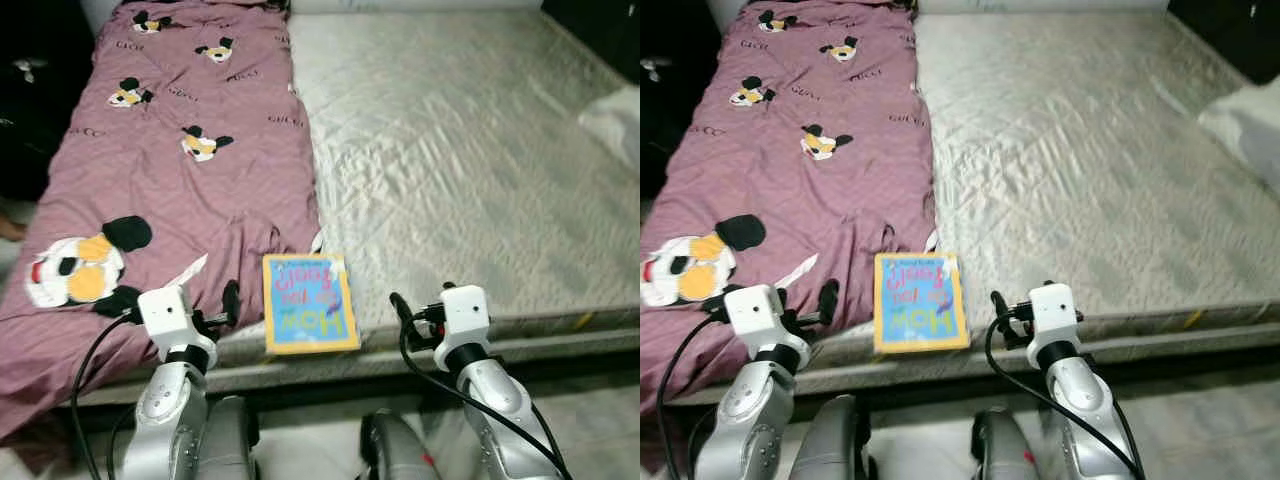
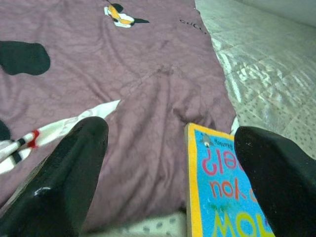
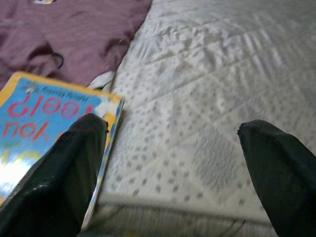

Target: Clean up the room

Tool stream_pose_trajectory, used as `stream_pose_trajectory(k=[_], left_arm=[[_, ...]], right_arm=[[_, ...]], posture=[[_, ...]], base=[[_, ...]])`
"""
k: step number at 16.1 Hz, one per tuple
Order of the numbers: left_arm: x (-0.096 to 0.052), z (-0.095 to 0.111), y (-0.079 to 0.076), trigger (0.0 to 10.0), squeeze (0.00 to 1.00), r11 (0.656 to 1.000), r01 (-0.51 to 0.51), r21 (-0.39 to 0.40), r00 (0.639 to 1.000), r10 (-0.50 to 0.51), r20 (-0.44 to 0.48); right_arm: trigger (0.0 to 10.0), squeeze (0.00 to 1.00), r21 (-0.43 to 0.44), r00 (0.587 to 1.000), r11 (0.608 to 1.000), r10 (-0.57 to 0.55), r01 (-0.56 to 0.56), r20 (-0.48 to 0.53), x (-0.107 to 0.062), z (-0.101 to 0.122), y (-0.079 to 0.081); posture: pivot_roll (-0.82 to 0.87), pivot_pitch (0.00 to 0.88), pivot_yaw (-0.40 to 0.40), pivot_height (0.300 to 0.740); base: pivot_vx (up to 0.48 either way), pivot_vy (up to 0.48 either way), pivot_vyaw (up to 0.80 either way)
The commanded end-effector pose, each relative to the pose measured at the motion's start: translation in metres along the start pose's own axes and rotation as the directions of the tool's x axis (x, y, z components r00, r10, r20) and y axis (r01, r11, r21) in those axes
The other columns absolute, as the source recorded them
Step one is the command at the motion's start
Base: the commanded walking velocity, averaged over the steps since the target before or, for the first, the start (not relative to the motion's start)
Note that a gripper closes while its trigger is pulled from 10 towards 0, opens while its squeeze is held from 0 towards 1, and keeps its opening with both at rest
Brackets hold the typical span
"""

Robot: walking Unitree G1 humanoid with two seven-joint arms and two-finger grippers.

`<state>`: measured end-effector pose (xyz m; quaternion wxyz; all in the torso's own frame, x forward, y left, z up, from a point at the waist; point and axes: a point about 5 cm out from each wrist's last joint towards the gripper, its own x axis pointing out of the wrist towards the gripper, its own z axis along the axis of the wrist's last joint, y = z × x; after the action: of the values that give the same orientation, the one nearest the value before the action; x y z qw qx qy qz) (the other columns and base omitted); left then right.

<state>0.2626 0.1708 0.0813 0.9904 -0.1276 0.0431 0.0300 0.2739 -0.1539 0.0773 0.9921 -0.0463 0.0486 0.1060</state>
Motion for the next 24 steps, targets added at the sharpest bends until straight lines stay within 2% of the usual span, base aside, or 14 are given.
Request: stream_pose_trajectory(k=[1,4,6,7,8,10,12,17,19,24], left_arm=[[-0.002,-0.002,0.009,10.0,0.0,0.999,-0.032,0.009,0.999,0.032,-0.009],[-0.001,-0.003,0.008,10.0,0.0,0.999,-0.032,-0.007,0.999,0.032,-0.021],[0.0,-0.004,0.008,10.0,0.0,0.999,-0.043,0.02,0.998,0.044,-0.046],[0.0,-0.007,0.012,10.0,0.0,0.996,-0.081,0.046,0.993,0.084,-0.087],[0.001,-0.006,0.015,10.0,0.0,0.993,-0.115,0.035,0.988,0.118,-0.104],[0.002,0.0,0.011,10.0,0.0,0.991,-0.129,-0.033,0.988,0.125,-0.091],[-0.002,-0.003,0.002,10.0,0.0,0.993,-0.117,-0.032,0.989,0.113,-0.097],[-0.001,0.0,0.007,10.0,0.0,0.989,-0.141,-0.044,0.985,0.135,-0.111],[0.0,-0.004,0.008,10.0,0.0,0.988,-0.143,-0.056,0.982,0.135,-0.132],[0.012,-0.03,0.009,10.0,0.0,0.985,-0.131,-0.11,0.963,0.1,-0.249]], right_arm=[[10.0,0.0,0.005,1.0,1.0,0.027,-0.027,0.002,0.002,0.0,0.007],[10.0,0.0,0.006,1.0,1.0,0.03,-0.03,0.0,0.003,0.001,0.006],[10.0,0.0,0.006,0.999,0.999,0.032,-0.032,-0.001,0.004,0.001,0.006],[10.0,0.0,0.005,0.999,0.999,0.032,-0.032,-0.002,0.004,0.0,0.006],[10.0,0.0,-0.004,0.999,0.999,0.032,-0.032,-0.004,0.003,0.0,0.006],[10.0,0.0,-0.013,1.0,1.0,0.028,-0.028,-0.009,0.002,-0.001,0.005],[10.0,0.0,-0.003,1.0,1.0,0.028,-0.028,-0.007,0.002,-0.001,0.003],[10.0,0.0,-0.003,0.999,0.999,0.034,-0.034,-0.013,-0.003,-0.001,0.003],[10.0,0.0,0.002,0.999,1.0,0.03,-0.03,-0.014,-0.006,-0.002,0.004],[10.0,0.0,0.017,0.999,0.999,0.047,-0.047,-0.015,-0.01,0.0,0.011]], posture=[[-0.03,0.175,-0.026,0.607],[-0.02,0.172,-0.03,0.607],[-0.03,0.172,-0.03,0.607],[-0.03,0.172,-0.03,0.607],[-0.03,0.175,-0.024,0.607],[-0.03,0.178,-0.022,0.607],[-0.03,0.18,-0.025,0.607],[-0.03,0.193,-0.022,0.607],[-0.03,0.198,-0.022,0.597],[-0.05,0.22,-0.039,0.577]], base=[[0.319,0.0,0.0],[0.097,0.0,0.0],[0.0,0.0,0.0],[0.0,0.0,0.0],[0.0,0.0,0.0],[0.0,0.0,0.7],[0.0,0.0,0.4],[0.0,0.0,0.0],[0.0,0.0,0.0],[0.0,0.0,0.0]])
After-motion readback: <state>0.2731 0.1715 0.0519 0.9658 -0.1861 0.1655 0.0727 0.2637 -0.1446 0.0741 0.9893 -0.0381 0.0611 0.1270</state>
